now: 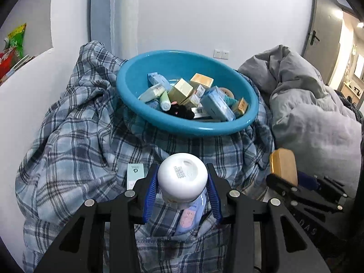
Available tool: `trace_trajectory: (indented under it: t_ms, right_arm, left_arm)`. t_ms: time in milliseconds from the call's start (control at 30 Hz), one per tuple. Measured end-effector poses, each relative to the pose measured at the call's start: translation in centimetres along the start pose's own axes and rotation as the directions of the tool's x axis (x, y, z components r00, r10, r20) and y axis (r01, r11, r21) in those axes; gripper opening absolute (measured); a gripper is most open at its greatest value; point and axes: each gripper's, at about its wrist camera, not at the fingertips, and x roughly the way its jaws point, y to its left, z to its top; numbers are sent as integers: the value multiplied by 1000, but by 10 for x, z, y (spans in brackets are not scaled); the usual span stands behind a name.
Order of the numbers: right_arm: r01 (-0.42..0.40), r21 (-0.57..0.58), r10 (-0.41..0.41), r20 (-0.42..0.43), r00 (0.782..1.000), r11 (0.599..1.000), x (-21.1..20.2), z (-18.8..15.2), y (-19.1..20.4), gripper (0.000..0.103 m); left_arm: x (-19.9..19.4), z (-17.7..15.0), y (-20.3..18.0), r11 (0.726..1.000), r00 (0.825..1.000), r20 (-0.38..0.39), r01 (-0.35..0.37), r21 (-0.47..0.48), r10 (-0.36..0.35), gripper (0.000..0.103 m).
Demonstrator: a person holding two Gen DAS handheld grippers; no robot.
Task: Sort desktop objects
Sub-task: 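Lift and carry the white bottle and soap box over the basin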
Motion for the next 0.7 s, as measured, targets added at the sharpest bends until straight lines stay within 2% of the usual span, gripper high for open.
trace_trajectory:
  t_ms: [133, 233, 400, 533, 700]
  right_arm:
    - [14, -25, -13, 46, 999, 1000, -11, 19, 1, 45]
    - [24, -39, -21, 81, 996, 999, -20, 35, 1, 45]
    - [41, -76, -26, 187, 982, 996, -40, 67, 6, 45]
    - [44, -108, -13, 271, 962, 993, -58, 98, 14, 45]
    - [53, -142, 8, 396, 918, 988, -89, 136, 27, 45]
  left_arm:
    - [-5, 17, 0, 1000, 1000, 22, 4, -12, -4, 42]
    - [-14, 32, -5, 1000, 997, 71, -11, 12, 10, 42]
    - [-26, 62, -11, 999, 989, 150, -18, 35, 12, 42]
    - [-33, 93, -11, 998, 973, 228, -48, 30, 40, 42]
    - [-48, 131, -8, 999, 947, 320, -41, -3, 40, 42]
